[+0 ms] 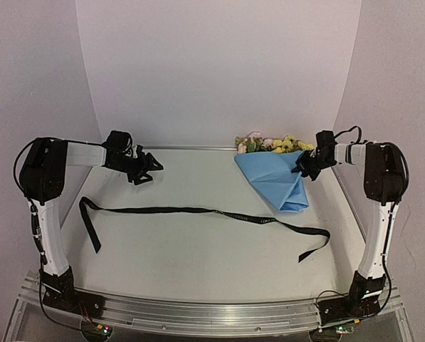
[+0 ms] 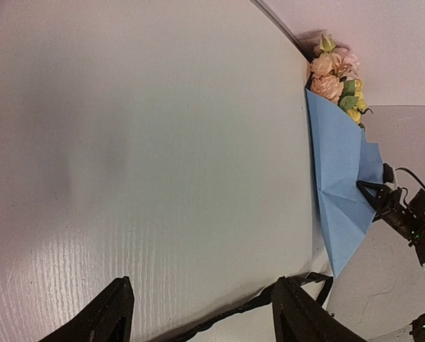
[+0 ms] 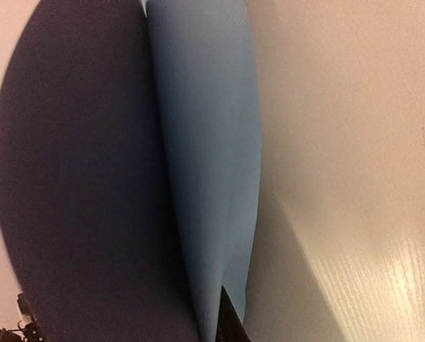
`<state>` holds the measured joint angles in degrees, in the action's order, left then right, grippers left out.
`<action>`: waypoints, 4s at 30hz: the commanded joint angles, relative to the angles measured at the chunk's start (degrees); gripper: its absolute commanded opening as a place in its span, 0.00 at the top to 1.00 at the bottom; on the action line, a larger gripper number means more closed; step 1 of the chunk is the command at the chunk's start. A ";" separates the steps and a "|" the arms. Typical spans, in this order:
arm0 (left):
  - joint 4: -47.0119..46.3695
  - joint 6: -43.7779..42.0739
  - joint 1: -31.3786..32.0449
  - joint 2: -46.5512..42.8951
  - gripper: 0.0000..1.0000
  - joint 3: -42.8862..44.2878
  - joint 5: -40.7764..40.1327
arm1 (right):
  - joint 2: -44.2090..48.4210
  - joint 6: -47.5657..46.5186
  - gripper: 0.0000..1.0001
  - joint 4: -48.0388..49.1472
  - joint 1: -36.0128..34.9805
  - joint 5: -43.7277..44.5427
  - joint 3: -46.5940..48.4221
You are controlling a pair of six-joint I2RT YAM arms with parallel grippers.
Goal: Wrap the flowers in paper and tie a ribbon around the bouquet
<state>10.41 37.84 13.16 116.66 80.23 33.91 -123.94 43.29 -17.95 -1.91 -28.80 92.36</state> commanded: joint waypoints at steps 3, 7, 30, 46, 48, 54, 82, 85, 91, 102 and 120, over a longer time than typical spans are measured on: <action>-2.41 1.30 0.43 0.03 0.31 0.96 0.68 | 3.67 4.96 0.98 2.12 -2.05 -1.87 -0.09; -2.49 1.73 0.53 -0.27 0.31 0.03 0.23 | 4.59 7.86 0.99 2.16 -5.53 -0.29 -0.86; -5.46 4.93 0.52 -9.66 0.31 -13.83 -2.97 | 5.67 38.42 1.00 17.09 -29.22 11.68 -8.36; -7.64 5.59 0.53 -13.18 0.31 -18.90 -3.49 | 11.01 43.49 1.00 21.66 -39.26 21.71 -15.04; -7.87 5.67 0.52 -13.30 0.31 -19.20 -3.52 | 11.98 43.64 1.00 22.15 -40.23 22.97 -16.23; -7.72 5.43 0.51 -13.74 0.31 -19.55 -4.13 | 12.67 45.93 1.00 25.20 -42.91 24.23 -20.27; -6.33 2.12 9.83 -15.22 0.48 -13.09 -2.42 | 21.14 27.86 0.31 15.06 -44.24 28.77 -27.09; -8.17 3.18 12.64 -13.11 0.53 -11.99 0.44 | 21.07 26.36 0.32 14.12 -44.09 28.80 -27.89; -12.54 5.46 18.14 -7.74 0.64 -8.69 6.38 | 21.46 22.43 0.35 11.74 -43.93 30.71 -28.38; -16.88 8.63 24.07 1.92 0.68 -2.85 10.54 | 24.37 18.12 0.29 7.88 -42.67 32.46 -29.39; -14.37 7.88 24.50 6.44 0.69 1.58 9.79 | 56.12 29.11 0.22 -12.58 -36.59 40.65 -57.13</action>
<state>-3.33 46.44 37.56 122.91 78.90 42.96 -74.33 65.98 -20.59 -38.61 8.09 39.97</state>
